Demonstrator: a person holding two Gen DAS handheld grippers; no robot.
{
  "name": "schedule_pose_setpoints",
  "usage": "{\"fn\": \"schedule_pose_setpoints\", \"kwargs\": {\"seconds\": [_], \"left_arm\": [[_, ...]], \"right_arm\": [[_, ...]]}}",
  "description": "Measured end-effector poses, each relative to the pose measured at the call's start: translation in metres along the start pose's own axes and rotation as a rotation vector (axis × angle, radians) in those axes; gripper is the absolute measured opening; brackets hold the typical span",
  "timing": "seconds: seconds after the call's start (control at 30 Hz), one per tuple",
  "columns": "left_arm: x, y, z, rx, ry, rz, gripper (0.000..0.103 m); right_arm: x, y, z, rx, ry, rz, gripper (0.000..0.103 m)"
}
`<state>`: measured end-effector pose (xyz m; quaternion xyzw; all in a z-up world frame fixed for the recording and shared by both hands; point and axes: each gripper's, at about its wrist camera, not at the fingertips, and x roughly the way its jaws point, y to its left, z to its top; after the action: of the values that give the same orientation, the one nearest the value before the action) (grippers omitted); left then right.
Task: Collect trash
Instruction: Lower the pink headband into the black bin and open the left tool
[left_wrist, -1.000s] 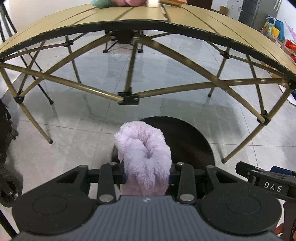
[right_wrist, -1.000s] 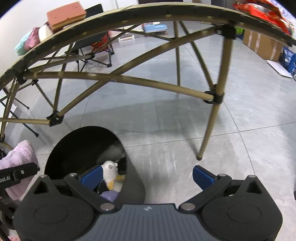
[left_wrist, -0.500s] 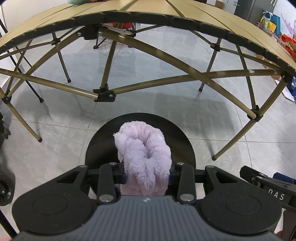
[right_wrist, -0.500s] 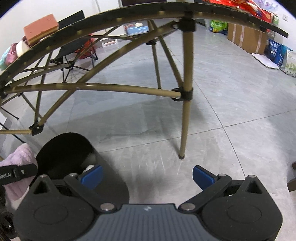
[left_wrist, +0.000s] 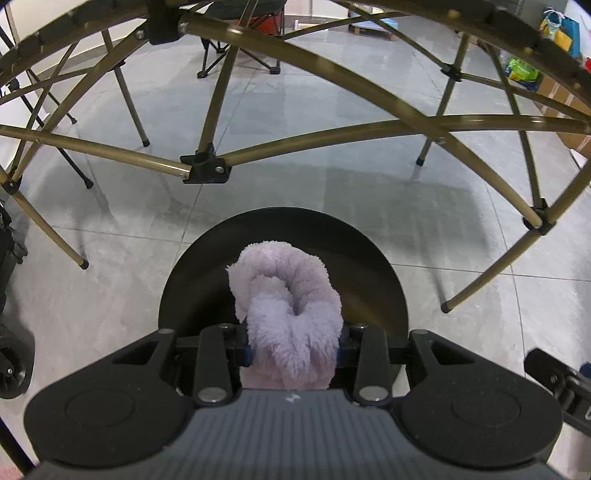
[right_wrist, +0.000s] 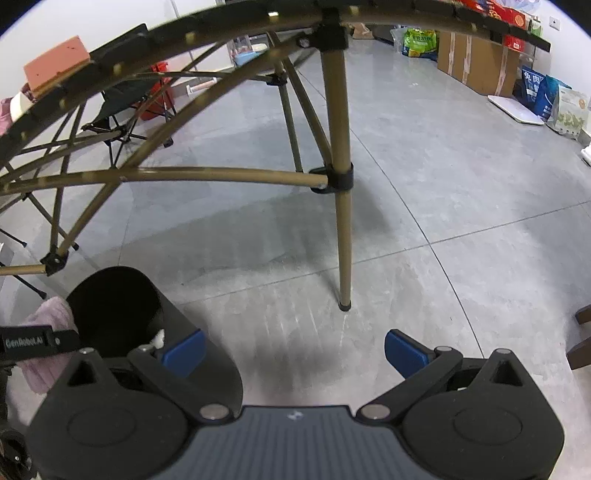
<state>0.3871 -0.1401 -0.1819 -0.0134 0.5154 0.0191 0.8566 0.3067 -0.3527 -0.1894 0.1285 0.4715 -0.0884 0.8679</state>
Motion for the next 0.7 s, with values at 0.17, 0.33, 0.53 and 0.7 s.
{"fn": "schedule_pose_setpoints", "kwargs": {"seconds": [0.17,0.33,0.53,0.7], "left_arm": [[0.013,0.001,0.005,-0.008,0.015,0.023,0.036],[0.026,0.004,0.01,-0.029,0.037,0.038,0.036],[0.032,0.006,0.013,-0.041,0.045,0.041,0.036],[0.036,0.003,0.013,-0.029,0.054,0.039,0.039]], "right_arm": [[0.004,-0.002,-0.001,0.003,0.011,-0.005,0.103],[0.014,-0.005,-0.004,0.003,0.036,-0.036,0.103],[0.024,-0.009,-0.005,0.011,0.054,-0.072,0.103],[0.026,-0.009,-0.005,0.005,0.056,-0.073,0.103]]}}
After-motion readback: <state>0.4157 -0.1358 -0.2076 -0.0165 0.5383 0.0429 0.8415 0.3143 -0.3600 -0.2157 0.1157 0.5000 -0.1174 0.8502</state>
